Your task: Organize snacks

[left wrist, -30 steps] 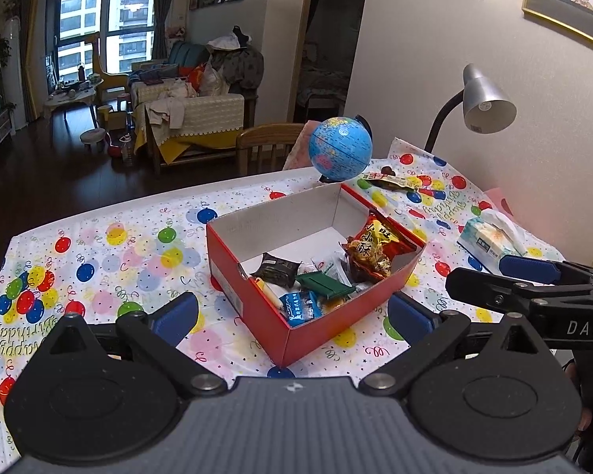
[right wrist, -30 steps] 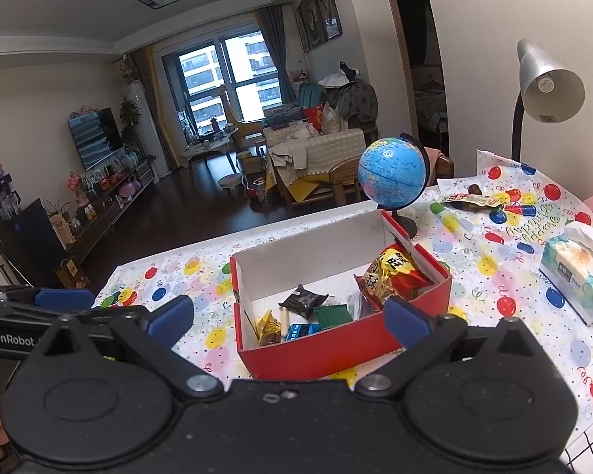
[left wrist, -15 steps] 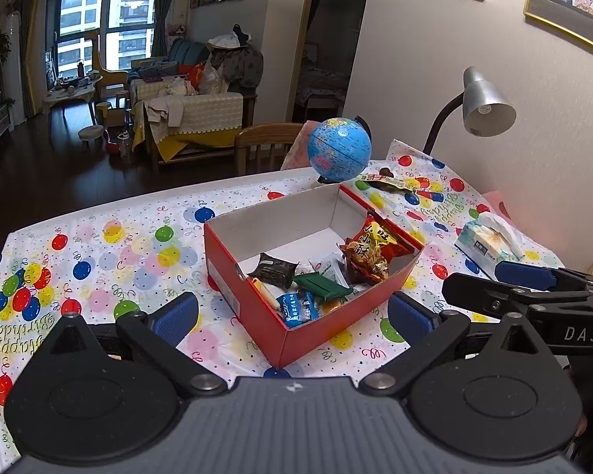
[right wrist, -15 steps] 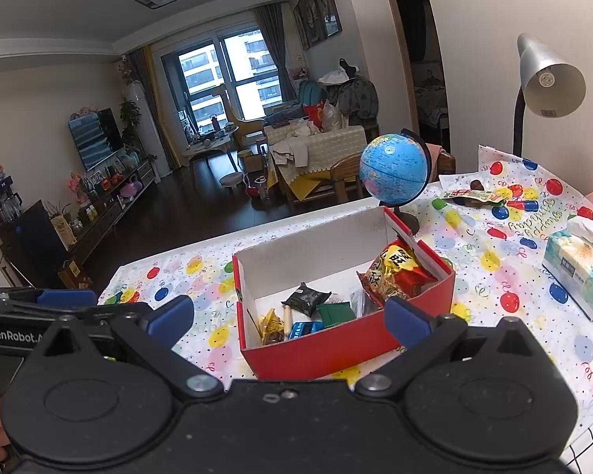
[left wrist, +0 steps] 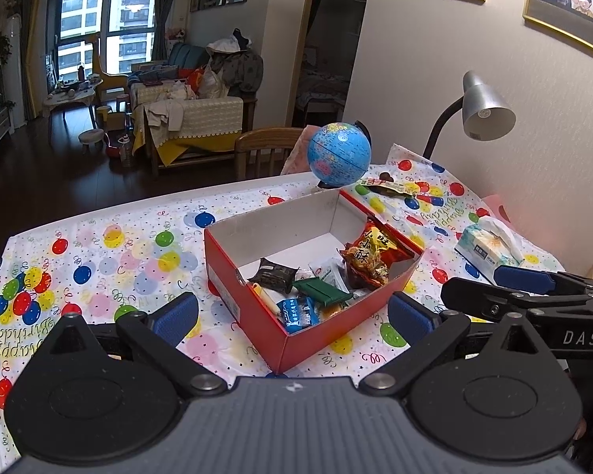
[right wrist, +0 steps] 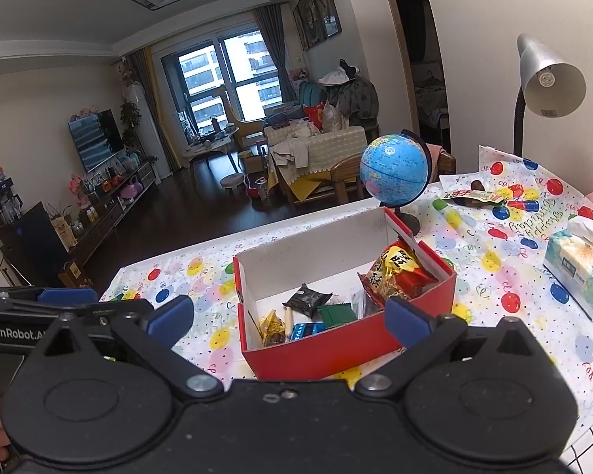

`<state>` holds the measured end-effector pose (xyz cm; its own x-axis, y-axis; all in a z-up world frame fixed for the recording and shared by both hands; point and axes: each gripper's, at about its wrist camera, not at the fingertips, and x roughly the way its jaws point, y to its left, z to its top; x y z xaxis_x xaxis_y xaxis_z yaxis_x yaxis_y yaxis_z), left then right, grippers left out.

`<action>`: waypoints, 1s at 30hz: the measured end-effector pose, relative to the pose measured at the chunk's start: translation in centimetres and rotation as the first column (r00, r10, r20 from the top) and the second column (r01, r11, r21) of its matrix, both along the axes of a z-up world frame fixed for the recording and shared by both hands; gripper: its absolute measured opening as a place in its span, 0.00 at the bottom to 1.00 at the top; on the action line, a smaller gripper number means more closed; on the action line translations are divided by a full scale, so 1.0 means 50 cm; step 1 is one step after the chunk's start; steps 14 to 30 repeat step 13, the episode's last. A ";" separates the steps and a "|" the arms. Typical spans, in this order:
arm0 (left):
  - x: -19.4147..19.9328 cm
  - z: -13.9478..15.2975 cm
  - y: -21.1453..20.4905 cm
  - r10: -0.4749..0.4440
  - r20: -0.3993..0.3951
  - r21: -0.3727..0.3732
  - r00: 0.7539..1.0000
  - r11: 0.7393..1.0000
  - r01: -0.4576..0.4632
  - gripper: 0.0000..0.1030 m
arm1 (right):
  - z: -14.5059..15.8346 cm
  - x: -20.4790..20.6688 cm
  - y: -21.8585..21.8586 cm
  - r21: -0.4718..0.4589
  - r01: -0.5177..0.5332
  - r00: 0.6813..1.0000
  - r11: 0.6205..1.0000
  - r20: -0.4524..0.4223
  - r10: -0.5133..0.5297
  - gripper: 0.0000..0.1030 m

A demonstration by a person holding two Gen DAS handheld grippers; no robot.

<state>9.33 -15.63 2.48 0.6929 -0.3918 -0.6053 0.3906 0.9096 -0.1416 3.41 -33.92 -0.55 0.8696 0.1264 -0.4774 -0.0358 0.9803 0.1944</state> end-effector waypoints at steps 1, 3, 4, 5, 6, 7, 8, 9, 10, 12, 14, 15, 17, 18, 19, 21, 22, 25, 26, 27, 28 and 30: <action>0.000 0.000 -0.001 0.000 -0.001 -0.001 1.000 1.000 0.000 1.00 | -0.001 0.000 0.002 0.002 -0.001 1.000 1.000 0.000 0.001 1.00; 0.000 0.002 -0.001 -0.002 -0.001 -0.007 1.000 1.000 0.002 1.00 | -0.002 -0.001 0.005 0.002 -0.001 1.000 1.000 0.000 0.001 1.00; 0.001 0.001 0.001 -0.002 -0.003 -0.012 1.000 1.000 0.002 1.00 | -0.002 -0.001 0.005 0.001 -0.001 1.000 1.000 0.000 0.001 1.00; 0.001 0.002 -0.001 -0.001 -0.004 -0.016 1.000 1.000 0.001 1.00 | -0.002 -0.001 0.005 0.001 0.000 1.000 1.000 -0.001 0.000 1.00; 0.001 0.000 0.004 -0.002 -0.004 -0.019 1.000 1.000 0.001 1.00 | -0.002 -0.001 0.005 0.002 0.000 1.000 1.000 0.000 0.000 1.00; 0.001 0.000 0.001 0.000 -0.003 -0.020 1.000 1.000 0.000 1.00 | -0.002 -0.001 0.005 0.003 -0.001 1.000 1.000 -0.001 0.001 1.00; 0.002 0.000 0.002 0.003 -0.003 -0.016 1.000 1.000 -0.003 1.00 | -0.002 -0.001 0.005 0.001 -0.001 1.000 1.000 -0.001 0.001 1.00; 0.003 -0.002 0.006 0.003 -0.005 -0.015 1.000 1.000 -0.003 1.00 | -0.003 -0.001 0.006 0.000 -0.001 1.000 1.000 -0.001 0.001 1.00; 0.004 -0.003 0.006 0.002 -0.008 -0.016 1.000 1.000 -0.002 1.00 | -0.004 -0.002 0.011 0.000 -0.002 1.000 1.000 -0.002 0.002 1.00; 0.004 -0.005 0.010 0.005 -0.008 -0.019 1.000 1.000 -0.005 1.00 | -0.005 -0.003 0.018 0.001 -0.003 1.000 1.000 -0.003 0.003 1.00; 0.004 -0.005 0.008 0.007 -0.006 -0.014 1.000 1.000 -0.007 1.00 | -0.006 -0.003 0.021 -0.001 -0.002 1.000 1.000 -0.004 0.002 1.00; 0.004 -0.005 0.008 0.007 -0.006 -0.014 1.000 1.000 -0.007 1.00 | -0.006 -0.003 0.021 -0.001 -0.002 1.000 1.000 -0.004 0.002 1.00; 0.004 -0.005 0.008 0.007 -0.006 -0.014 1.000 1.000 -0.007 1.00 | -0.006 -0.003 0.021 -0.001 -0.002 1.000 1.000 -0.004 0.002 1.00; 0.004 -0.005 0.008 0.007 -0.006 -0.014 1.000 1.000 -0.007 1.00 | -0.006 -0.003 0.021 -0.001 -0.002 1.000 1.000 -0.004 0.002 1.00; 0.004 -0.005 0.008 0.007 -0.006 -0.014 1.000 1.000 -0.007 1.00 | -0.006 -0.003 0.021 -0.001 -0.002 1.000 1.000 -0.004 0.002 1.00; 0.004 -0.005 0.008 0.007 -0.006 -0.014 1.000 1.000 -0.007 1.00 | -0.006 -0.003 0.021 -0.001 -0.002 1.000 1.000 -0.004 0.002 1.00; 0.004 -0.005 0.008 0.007 -0.006 -0.014 1.000 1.000 -0.007 1.00 | -0.006 -0.003 0.021 -0.001 -0.002 1.000 1.000 -0.004 0.002 1.00; 0.004 -0.005 0.008 0.007 -0.006 -0.014 1.000 1.000 -0.007 1.00 | -0.006 -0.003 0.021 -0.001 -0.002 1.000 1.000 -0.004 0.002 1.00; 0.004 -0.005 0.008 0.007 -0.006 -0.014 1.000 1.000 -0.007 1.00 | -0.006 -0.003 0.021 -0.001 -0.002 1.000 1.000 -0.004 0.002 1.00; 0.004 -0.005 0.008 0.007 -0.006 -0.014 1.000 1.000 -0.007 1.00 | -0.006 -0.003 0.021 -0.001 -0.002 1.000 1.000 -0.004 0.002 1.00; 0.004 -0.005 0.008 0.007 -0.006 -0.014 1.000 1.000 -0.007 1.00 | -0.006 -0.003 0.021 -0.001 -0.002 1.000 1.000 -0.004 0.002 1.00; 0.004 -0.005 0.008 0.007 -0.006 -0.014 1.000 1.000 -0.007 1.00 | -0.006 -0.003 0.021 -0.001 -0.002 1.000 1.000 -0.004 0.002 1.00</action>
